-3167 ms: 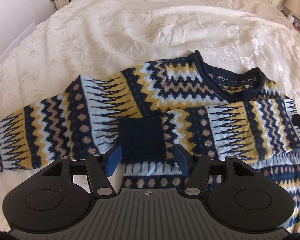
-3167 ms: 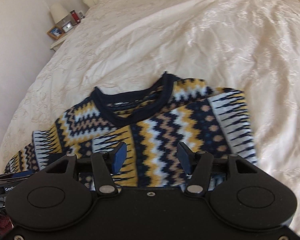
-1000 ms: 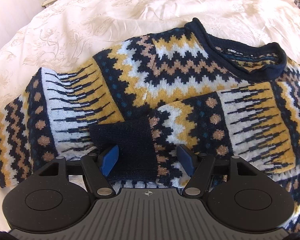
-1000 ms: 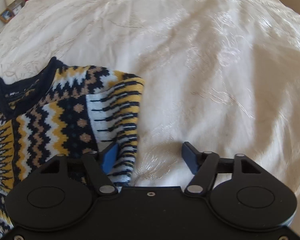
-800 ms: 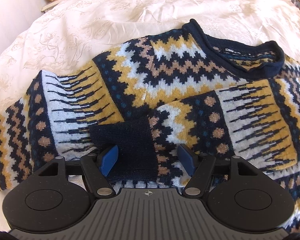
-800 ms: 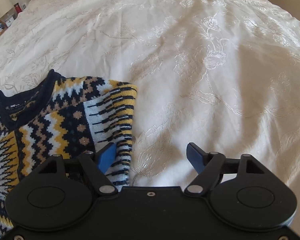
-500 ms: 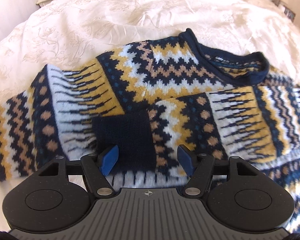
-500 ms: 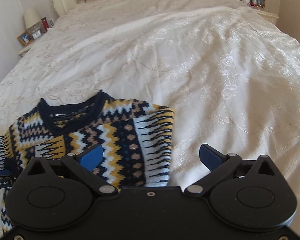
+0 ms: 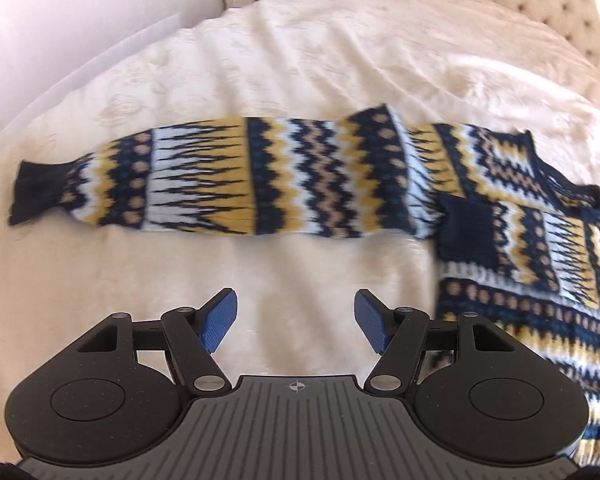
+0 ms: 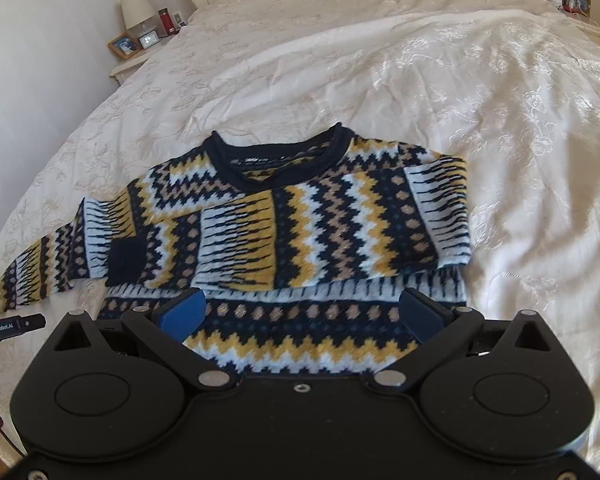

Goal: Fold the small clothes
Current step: 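Move the left gripper to the other navy sleeve cuff and grasp it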

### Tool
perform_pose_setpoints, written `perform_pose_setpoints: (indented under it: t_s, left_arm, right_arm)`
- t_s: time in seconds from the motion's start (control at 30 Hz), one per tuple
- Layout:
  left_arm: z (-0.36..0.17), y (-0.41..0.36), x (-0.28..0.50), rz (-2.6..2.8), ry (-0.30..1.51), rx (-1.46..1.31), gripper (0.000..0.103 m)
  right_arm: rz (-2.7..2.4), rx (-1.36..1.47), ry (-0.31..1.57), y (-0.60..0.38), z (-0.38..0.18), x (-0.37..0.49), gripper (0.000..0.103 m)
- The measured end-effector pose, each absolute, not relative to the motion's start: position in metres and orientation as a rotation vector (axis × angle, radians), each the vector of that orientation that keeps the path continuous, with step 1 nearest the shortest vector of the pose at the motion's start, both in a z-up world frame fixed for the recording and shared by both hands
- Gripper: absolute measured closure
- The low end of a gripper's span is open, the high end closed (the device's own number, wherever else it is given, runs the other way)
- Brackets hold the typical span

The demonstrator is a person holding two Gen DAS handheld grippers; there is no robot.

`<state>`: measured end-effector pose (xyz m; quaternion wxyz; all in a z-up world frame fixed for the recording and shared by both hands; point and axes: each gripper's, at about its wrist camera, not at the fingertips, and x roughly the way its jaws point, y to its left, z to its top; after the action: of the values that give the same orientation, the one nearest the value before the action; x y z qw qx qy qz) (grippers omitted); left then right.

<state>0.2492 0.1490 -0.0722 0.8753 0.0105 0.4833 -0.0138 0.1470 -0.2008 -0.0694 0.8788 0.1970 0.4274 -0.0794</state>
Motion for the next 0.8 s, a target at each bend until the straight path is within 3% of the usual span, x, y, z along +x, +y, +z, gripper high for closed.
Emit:
perform_pose_setpoints:
  t_s: [0.37, 0.8]
  left_arm:
    - [-0.063, 0.260, 0.274, 0.169, 0.950, -0.116, 0.040]
    - [-0.079, 0.306, 0.318, 0.169, 0.914, -0.206, 0.040]
  right_arm:
    - [-0.138, 0.406, 0.915, -0.145, -0.063, 0.144, 0.001]
    - [-0.151, 0.397, 0.932, -0.105, -0.056, 0.152, 0.001]
